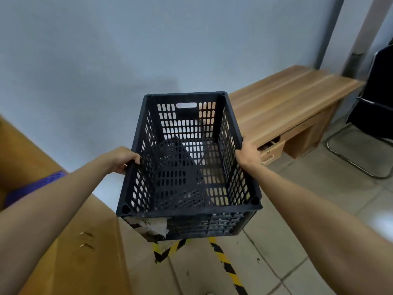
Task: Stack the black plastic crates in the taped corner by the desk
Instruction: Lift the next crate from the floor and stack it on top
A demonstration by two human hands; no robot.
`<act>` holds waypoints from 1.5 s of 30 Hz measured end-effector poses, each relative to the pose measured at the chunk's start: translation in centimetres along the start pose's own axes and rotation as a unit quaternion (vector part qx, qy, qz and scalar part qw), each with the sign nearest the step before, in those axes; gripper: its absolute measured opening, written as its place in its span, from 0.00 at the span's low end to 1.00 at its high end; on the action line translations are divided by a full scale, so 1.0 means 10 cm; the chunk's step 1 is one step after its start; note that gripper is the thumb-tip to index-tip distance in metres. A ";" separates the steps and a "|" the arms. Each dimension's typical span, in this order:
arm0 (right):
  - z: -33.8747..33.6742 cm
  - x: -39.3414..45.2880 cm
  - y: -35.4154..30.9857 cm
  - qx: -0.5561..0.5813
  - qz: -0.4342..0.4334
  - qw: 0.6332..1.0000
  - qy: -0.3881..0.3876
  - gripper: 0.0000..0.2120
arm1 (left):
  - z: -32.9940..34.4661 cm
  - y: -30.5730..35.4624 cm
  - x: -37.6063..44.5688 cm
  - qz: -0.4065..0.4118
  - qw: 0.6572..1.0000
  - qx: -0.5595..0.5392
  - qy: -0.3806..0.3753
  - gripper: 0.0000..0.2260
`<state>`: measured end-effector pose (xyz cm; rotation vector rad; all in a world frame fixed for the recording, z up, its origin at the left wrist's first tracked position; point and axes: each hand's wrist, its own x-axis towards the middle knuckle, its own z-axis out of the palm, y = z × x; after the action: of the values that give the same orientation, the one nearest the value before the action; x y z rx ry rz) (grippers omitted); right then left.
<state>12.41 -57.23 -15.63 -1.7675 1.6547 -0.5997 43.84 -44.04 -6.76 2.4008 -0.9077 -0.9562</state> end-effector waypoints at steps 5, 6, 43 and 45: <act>0.51 0.46 -0.39 -0.023 -0.022 0.999 -0.017 0.20 | -0.22 -0.29 0.67 -0.027 1.000 -0.004 -0.006 0.06; 0.62 0.55 -0.46 -0.032 -0.026 0.999 -0.020 0.20 | -0.26 -0.36 0.81 -0.031 0.999 -0.009 -0.001 0.06; 2.86 3.45 -1.15 -0.060 -0.108 0.976 -0.177 0.15 | 0.50 -1.06 3.72 -0.128 0.945 0.043 0.297 0.08; 2.91 3.51 -1.18 -0.060 -0.118 0.976 -0.173 0.15 | 0.53 -1.06 3.79 -0.119 0.943 0.005 0.312 0.07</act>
<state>44.89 -87.85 -30.72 -2.0401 1.2764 -0.2746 65.58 -63.47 -33.74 2.6091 -0.3907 -0.2092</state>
